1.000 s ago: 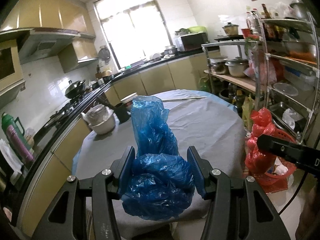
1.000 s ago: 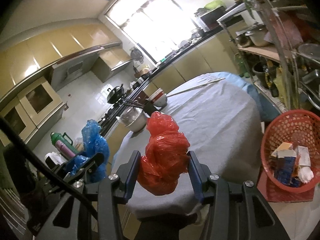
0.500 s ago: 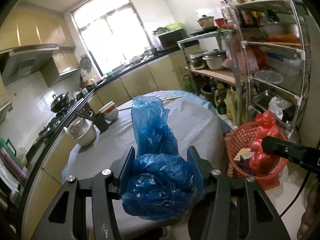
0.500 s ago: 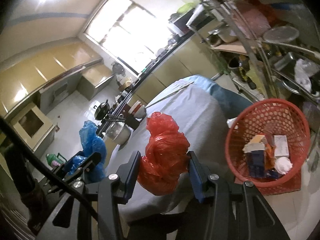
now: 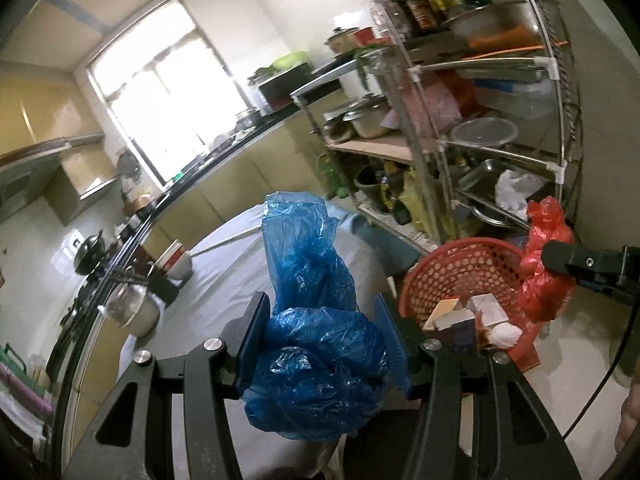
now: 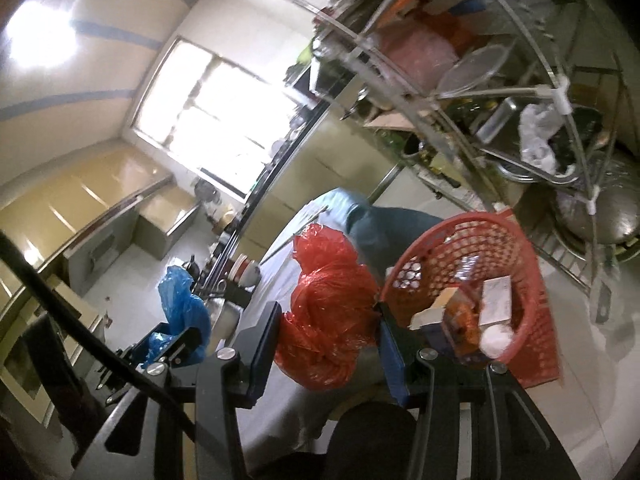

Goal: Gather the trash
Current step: 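Drop the red bag into the red basket with the right tool while the left drops the blue bag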

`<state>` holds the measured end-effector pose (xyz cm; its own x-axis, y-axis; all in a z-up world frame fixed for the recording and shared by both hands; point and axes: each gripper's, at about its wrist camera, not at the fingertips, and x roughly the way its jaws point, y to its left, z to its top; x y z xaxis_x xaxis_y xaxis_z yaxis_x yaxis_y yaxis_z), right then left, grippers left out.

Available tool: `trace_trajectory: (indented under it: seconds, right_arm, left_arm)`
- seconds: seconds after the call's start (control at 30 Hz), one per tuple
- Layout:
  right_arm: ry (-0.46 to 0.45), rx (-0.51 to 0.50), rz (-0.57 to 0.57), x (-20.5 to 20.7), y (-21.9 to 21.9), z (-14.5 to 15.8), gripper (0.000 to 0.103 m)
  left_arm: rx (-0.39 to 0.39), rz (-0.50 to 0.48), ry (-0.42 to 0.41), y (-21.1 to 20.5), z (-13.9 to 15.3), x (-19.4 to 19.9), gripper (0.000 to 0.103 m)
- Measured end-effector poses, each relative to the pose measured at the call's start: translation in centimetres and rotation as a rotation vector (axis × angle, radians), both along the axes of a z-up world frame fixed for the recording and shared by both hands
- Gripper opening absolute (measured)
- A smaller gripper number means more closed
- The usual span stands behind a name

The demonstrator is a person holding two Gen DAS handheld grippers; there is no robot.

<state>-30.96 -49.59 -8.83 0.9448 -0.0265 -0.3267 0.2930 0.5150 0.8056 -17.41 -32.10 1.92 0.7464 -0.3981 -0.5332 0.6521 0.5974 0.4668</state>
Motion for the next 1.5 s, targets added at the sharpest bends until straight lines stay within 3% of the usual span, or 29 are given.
trace_trajectory:
  seconds: [0.33,0.67,1.5]
  right_arm:
    - [0.011,0.046,-0.077,-2.6,-2.7,-1.8,0.050]
    - [0.026,0.065,-0.115,-3.6,-4.2,-2.9,0.050]
    - [0.094,0.042,-0.145,-1.8,-5.8,-4.9,0.050]
  left_arm:
    - [0.028,-0.092,0.036,-5.3,-2.5,-0.6,0.056]
    - [0.062,-0.120,0.049,-8.5,-4.7,-0.7,0.056]
    - [0.073,-0.123,0.113,-10.0,-5.9,0.9,0.056]
